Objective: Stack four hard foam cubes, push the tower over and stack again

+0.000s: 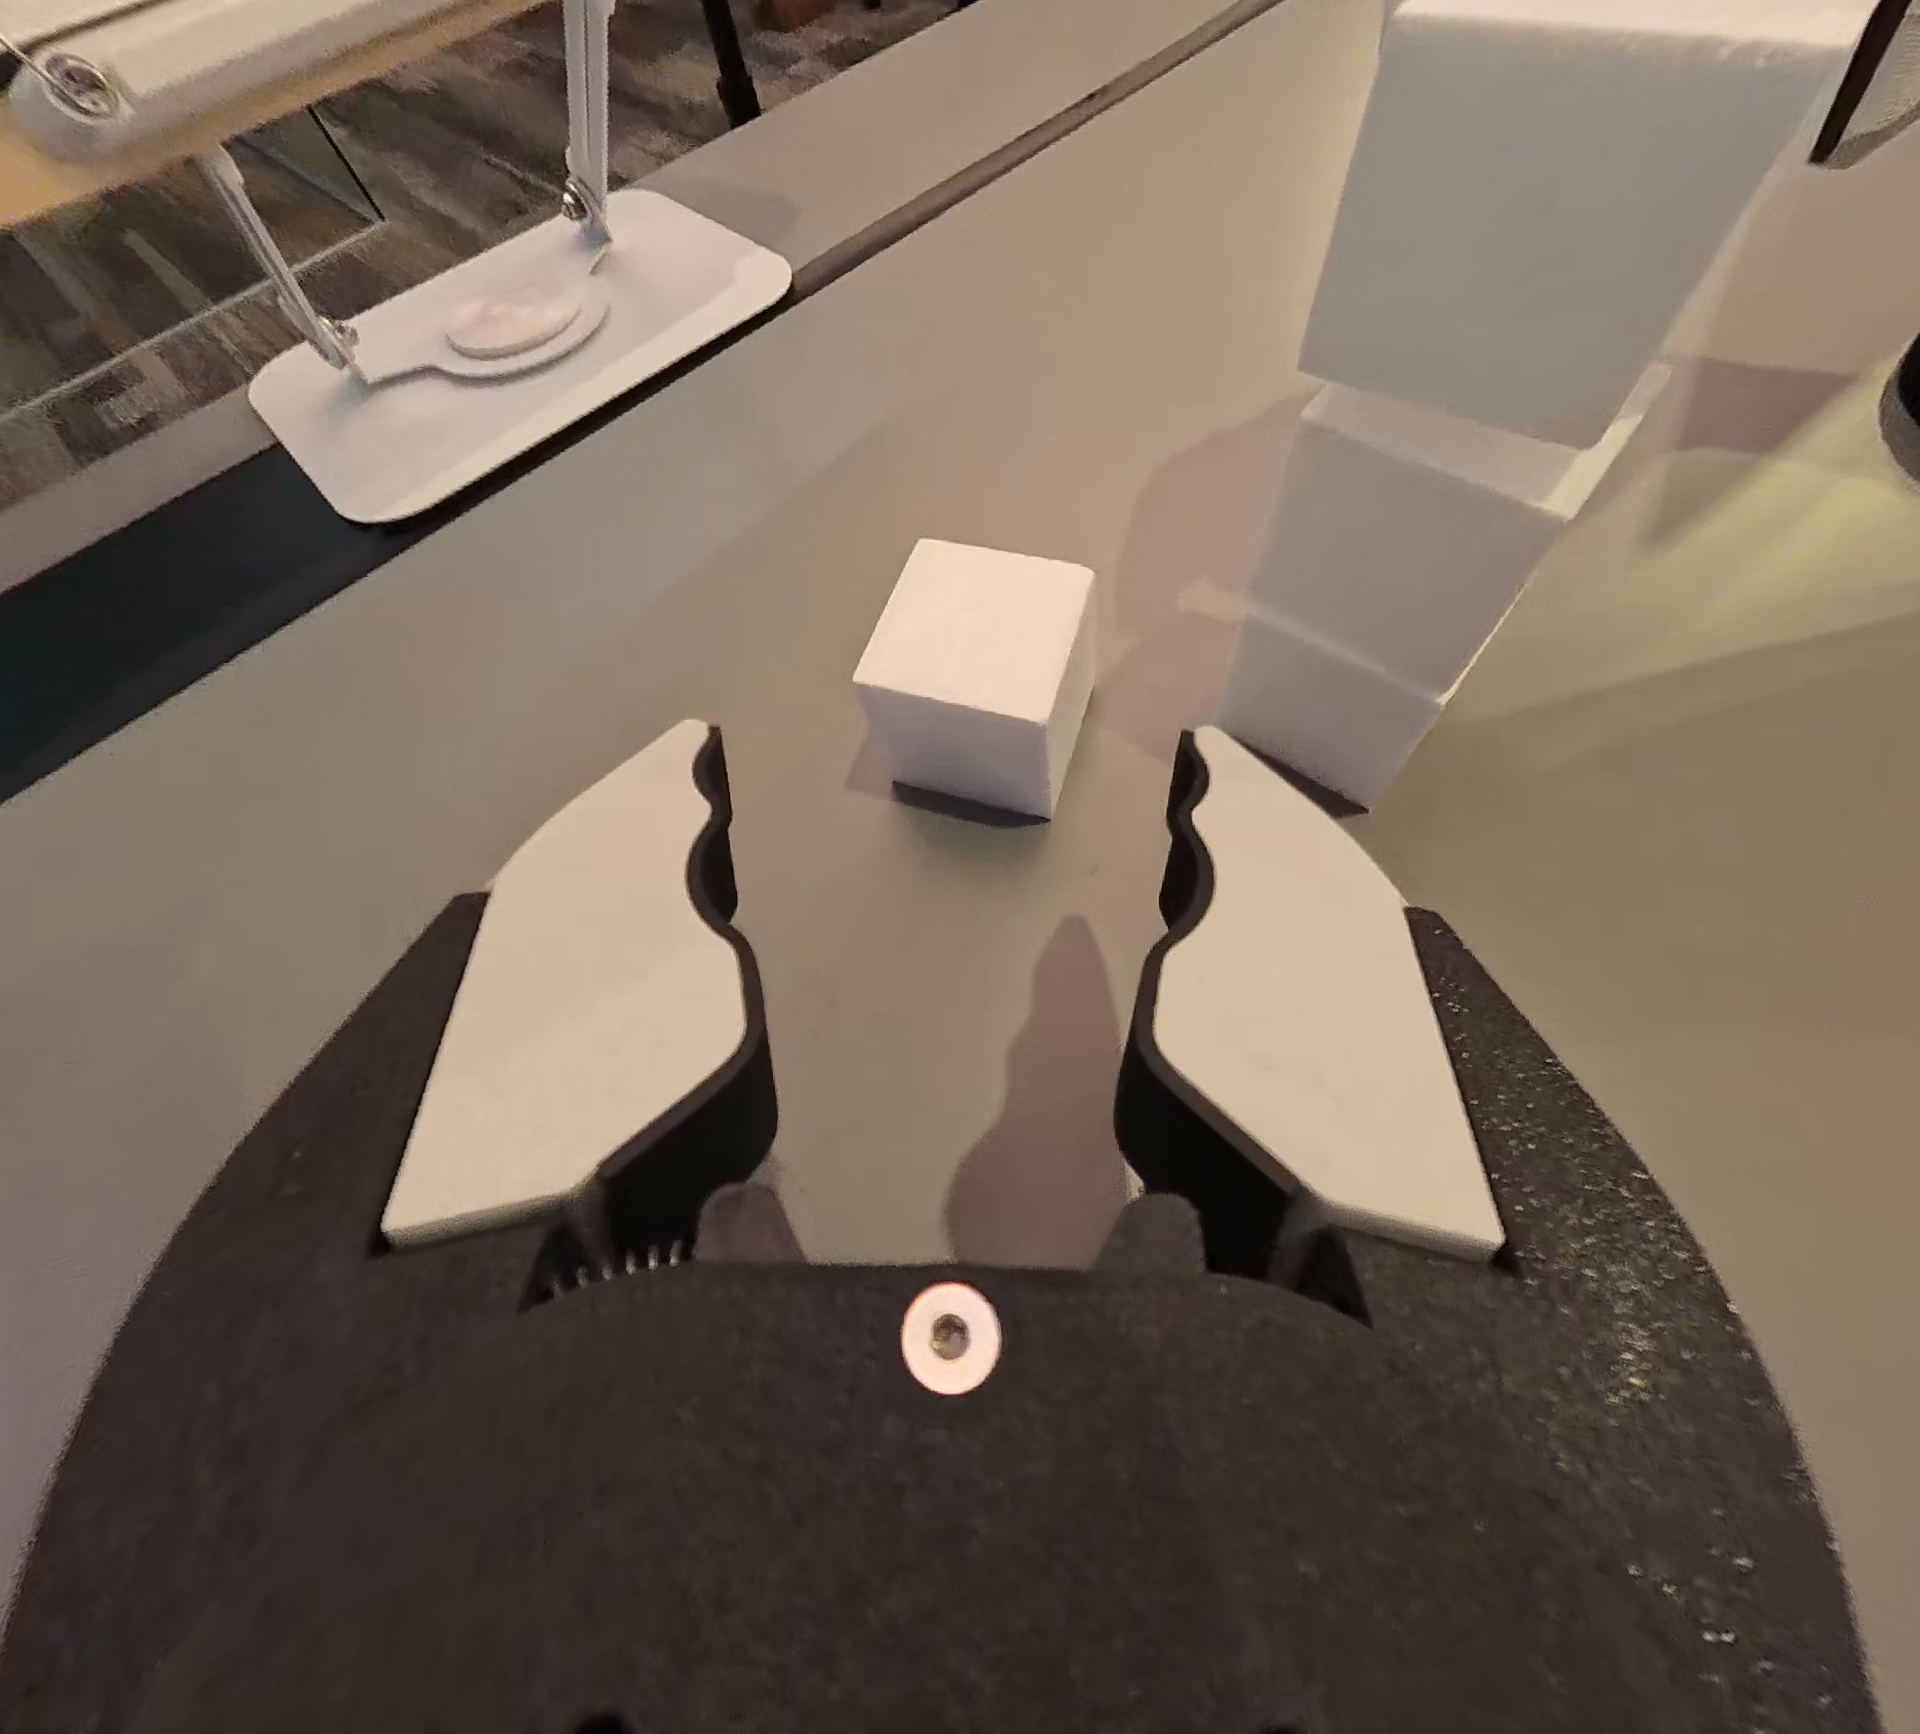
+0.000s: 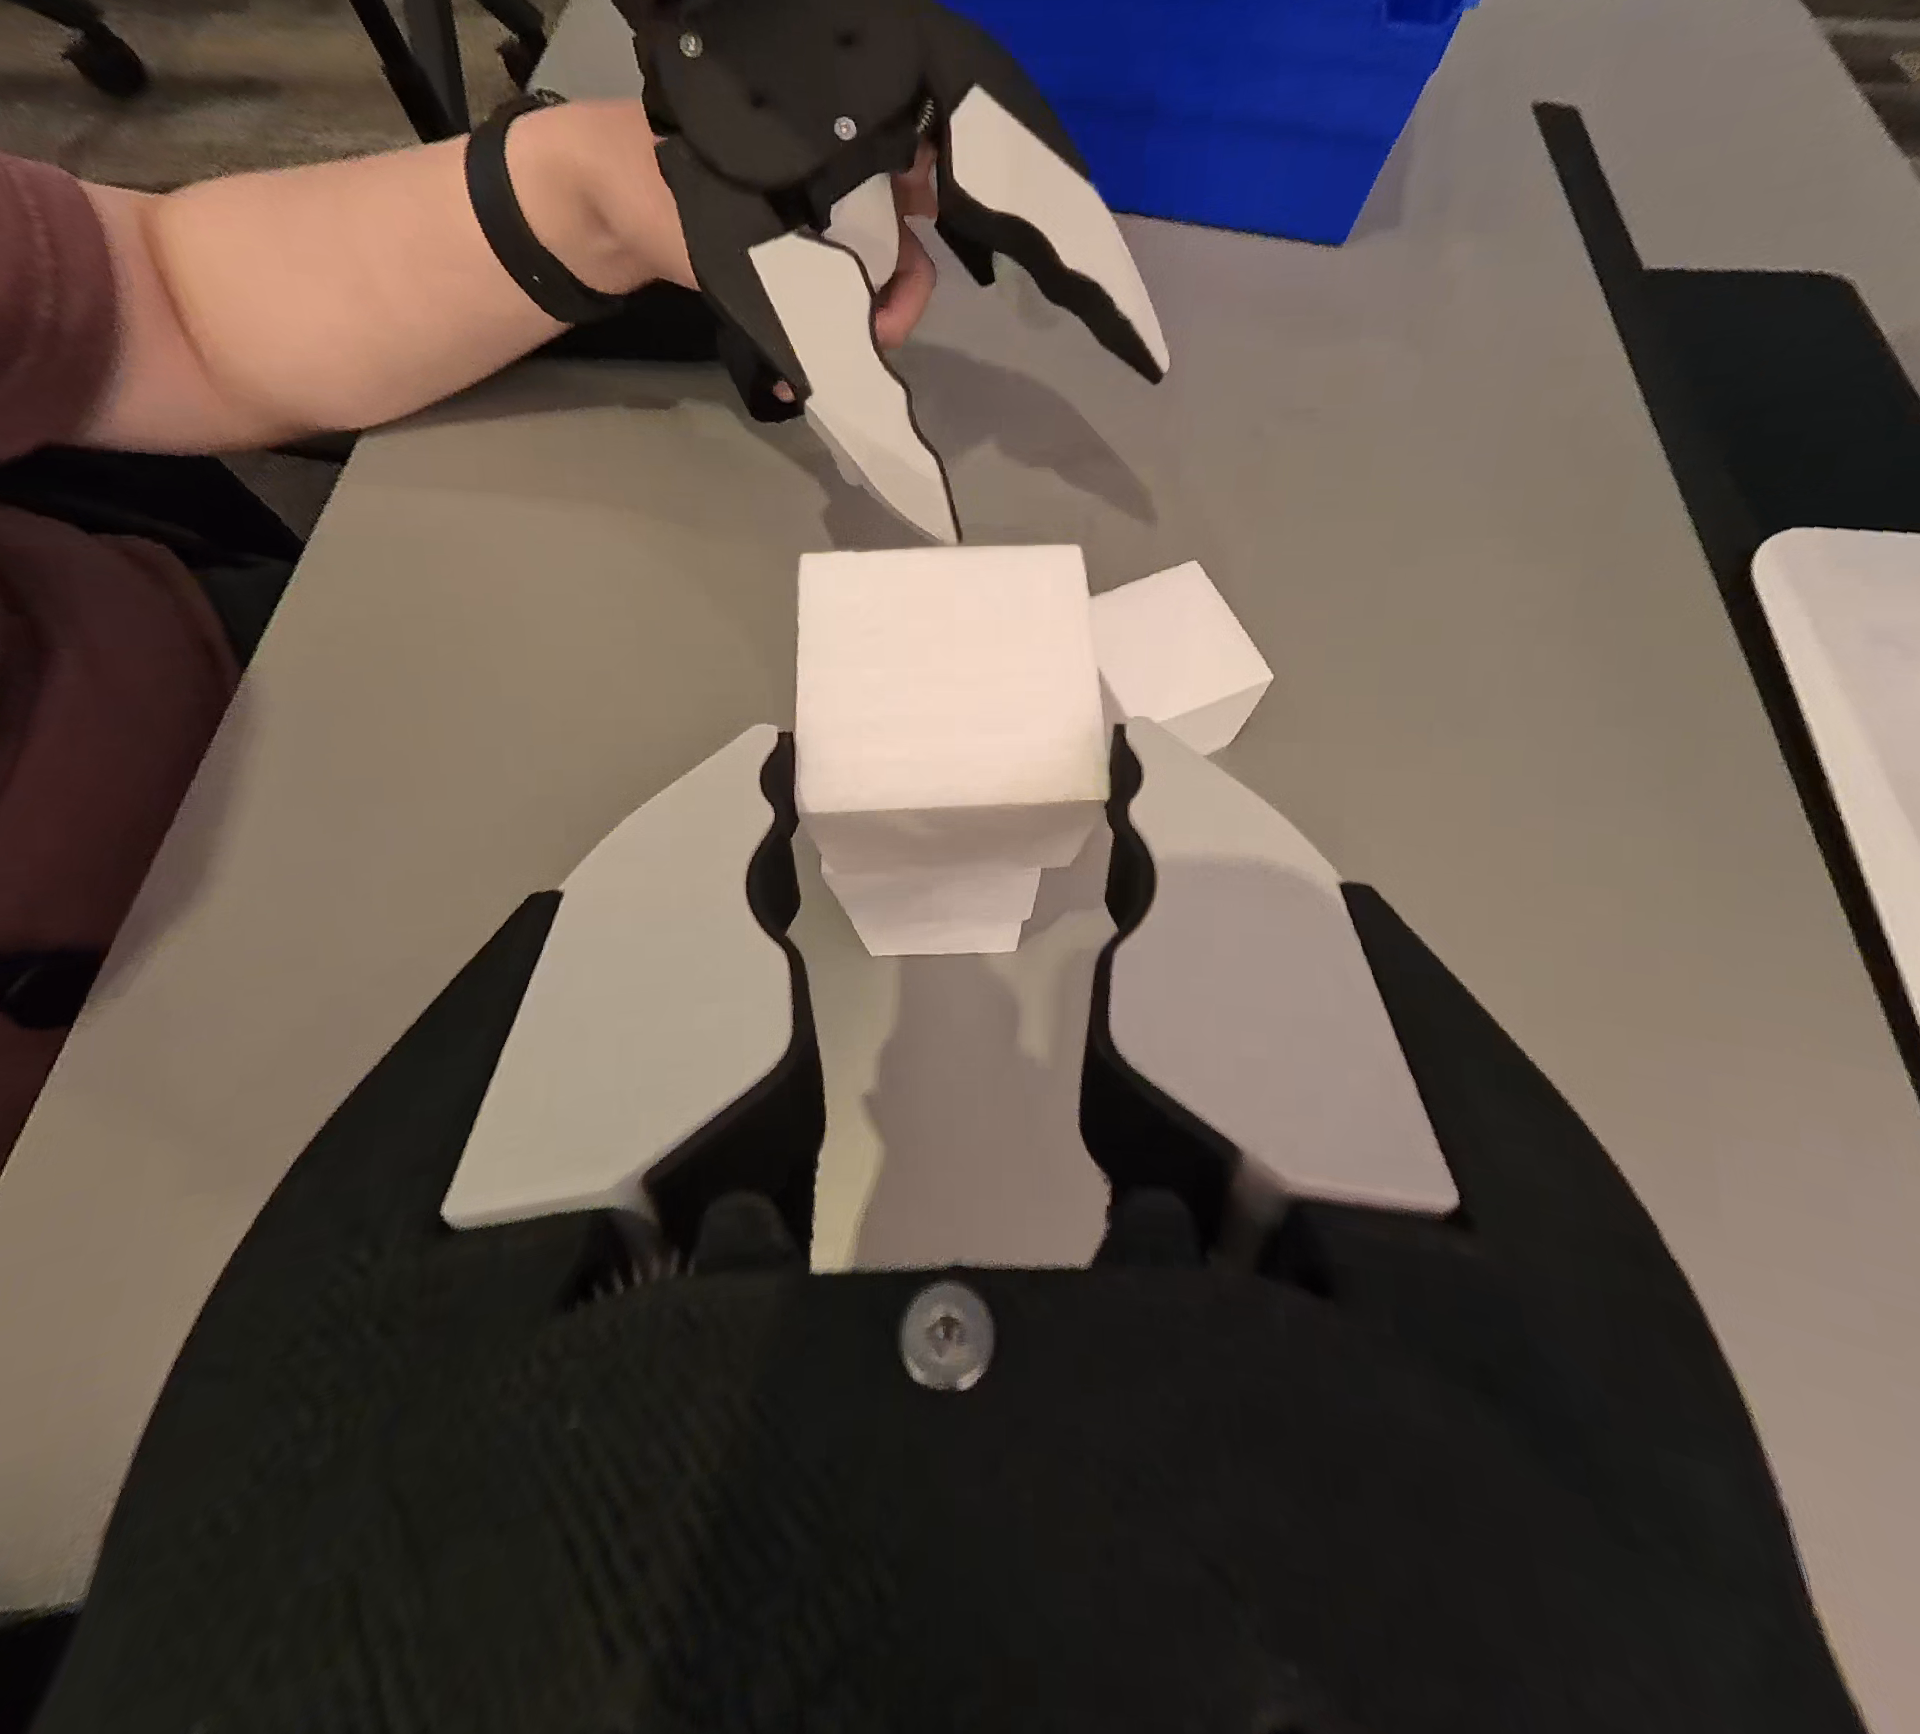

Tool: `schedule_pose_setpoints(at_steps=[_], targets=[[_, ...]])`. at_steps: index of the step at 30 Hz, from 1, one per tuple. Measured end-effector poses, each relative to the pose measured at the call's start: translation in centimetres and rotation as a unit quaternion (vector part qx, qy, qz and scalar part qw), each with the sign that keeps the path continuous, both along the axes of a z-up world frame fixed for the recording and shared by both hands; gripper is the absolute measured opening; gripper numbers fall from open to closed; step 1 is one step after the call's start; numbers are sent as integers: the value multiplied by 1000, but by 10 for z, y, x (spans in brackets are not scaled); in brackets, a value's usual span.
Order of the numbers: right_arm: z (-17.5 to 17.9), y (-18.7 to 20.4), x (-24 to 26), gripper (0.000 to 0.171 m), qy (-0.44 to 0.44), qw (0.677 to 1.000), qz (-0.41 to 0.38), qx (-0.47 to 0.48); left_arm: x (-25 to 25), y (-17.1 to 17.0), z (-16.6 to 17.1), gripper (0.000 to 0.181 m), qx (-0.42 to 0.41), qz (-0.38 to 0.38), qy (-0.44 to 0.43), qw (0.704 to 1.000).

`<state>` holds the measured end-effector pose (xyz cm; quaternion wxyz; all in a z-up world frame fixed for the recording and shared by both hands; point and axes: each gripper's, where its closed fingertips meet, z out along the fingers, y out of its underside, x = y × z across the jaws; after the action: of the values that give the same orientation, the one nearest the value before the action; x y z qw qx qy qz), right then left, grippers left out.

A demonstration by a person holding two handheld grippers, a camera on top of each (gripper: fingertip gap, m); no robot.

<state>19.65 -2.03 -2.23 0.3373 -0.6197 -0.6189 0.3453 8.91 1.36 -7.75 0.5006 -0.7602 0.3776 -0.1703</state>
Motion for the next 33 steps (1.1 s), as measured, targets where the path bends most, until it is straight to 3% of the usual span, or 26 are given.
schedule_pose_setpoints(at_steps=[24,29,33], targets=[[-15,-3,-5,59,-58,998,-8,14,12,2,-16,84,-5,-6,2,1000],[-19,-4,-7,81,-59,998,-1,22,22,15,-30,89,15,-8,19,1000],[-11,-4,1,84,-44,999,3,26,33,31,-43,88,2,-18,31,999]])
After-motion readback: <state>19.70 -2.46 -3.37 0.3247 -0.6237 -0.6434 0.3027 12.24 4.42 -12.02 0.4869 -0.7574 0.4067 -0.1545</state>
